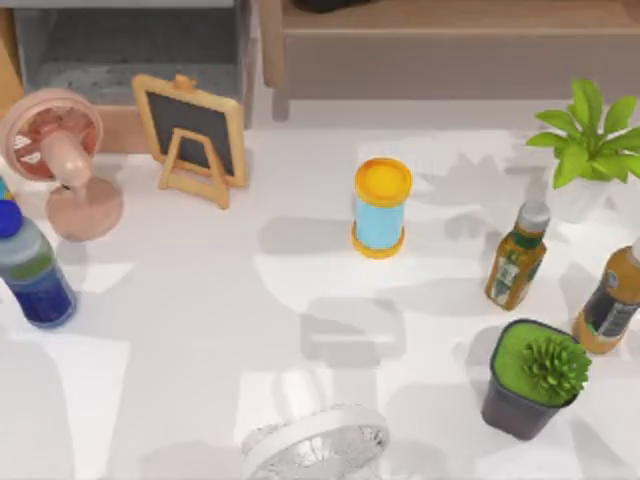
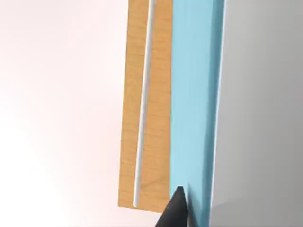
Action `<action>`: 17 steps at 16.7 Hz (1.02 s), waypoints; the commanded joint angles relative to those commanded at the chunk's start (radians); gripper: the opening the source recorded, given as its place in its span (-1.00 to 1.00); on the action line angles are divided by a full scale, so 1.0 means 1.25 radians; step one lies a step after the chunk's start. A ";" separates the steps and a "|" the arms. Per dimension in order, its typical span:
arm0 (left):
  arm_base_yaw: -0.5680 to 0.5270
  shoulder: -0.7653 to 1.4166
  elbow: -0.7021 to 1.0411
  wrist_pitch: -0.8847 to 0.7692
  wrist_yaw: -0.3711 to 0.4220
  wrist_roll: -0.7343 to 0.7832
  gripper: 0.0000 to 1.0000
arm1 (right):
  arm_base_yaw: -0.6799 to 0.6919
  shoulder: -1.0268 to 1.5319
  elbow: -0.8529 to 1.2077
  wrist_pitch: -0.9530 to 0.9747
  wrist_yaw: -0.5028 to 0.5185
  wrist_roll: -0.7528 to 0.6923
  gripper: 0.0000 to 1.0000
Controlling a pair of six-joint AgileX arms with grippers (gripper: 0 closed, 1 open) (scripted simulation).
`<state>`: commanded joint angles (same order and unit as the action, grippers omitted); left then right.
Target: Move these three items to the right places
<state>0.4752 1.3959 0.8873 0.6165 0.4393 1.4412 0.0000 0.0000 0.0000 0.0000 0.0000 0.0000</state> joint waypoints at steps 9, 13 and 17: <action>0.246 0.185 -0.318 -0.052 0.183 0.461 -1.00 | 0.000 0.000 0.000 0.000 0.000 0.000 1.00; 0.260 0.228 -0.372 -0.064 0.215 0.521 -1.00 | 0.000 0.000 0.000 0.000 0.000 0.000 1.00; 0.256 0.219 -0.363 -0.061 0.216 0.521 -1.00 | 0.000 0.000 0.000 0.000 0.000 0.000 1.00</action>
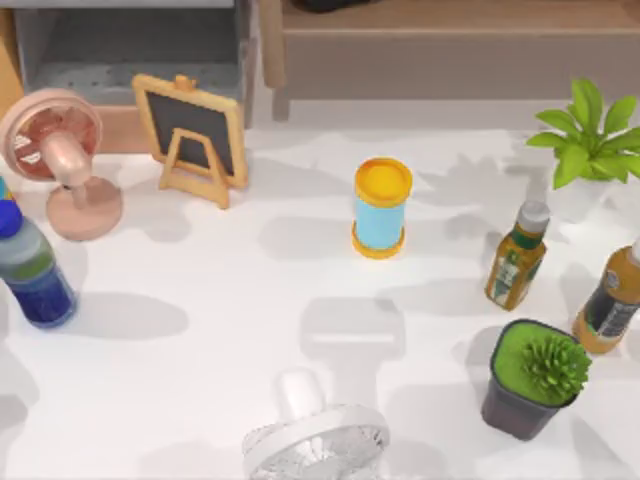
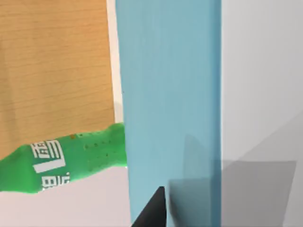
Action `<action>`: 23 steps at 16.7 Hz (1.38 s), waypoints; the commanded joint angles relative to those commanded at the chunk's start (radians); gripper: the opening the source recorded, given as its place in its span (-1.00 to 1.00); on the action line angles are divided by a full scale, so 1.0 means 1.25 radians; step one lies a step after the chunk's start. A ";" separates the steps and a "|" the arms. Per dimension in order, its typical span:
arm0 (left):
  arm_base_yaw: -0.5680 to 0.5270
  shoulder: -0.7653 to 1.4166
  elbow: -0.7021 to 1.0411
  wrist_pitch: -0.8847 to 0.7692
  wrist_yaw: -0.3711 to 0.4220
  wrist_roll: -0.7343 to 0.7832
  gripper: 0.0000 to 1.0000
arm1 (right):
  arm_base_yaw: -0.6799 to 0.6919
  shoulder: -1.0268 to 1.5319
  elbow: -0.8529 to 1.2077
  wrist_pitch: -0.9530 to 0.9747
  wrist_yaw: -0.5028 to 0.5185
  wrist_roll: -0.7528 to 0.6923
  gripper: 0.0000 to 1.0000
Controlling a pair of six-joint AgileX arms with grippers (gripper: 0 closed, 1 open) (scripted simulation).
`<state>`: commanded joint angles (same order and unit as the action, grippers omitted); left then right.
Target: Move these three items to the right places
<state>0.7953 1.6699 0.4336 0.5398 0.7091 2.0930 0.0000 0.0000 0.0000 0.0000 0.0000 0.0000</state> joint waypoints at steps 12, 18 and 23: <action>-0.008 0.025 -0.002 0.014 -0.009 -0.010 -0.40 | 0.000 0.000 0.000 0.000 0.000 0.000 1.00; -0.008 0.025 -0.002 0.014 -0.009 -0.010 0.51 | 0.000 0.000 0.000 0.000 0.000 0.000 1.00; -0.008 0.025 -0.002 0.014 -0.009 -0.010 1.00 | 0.000 0.000 0.000 0.000 0.000 0.000 1.00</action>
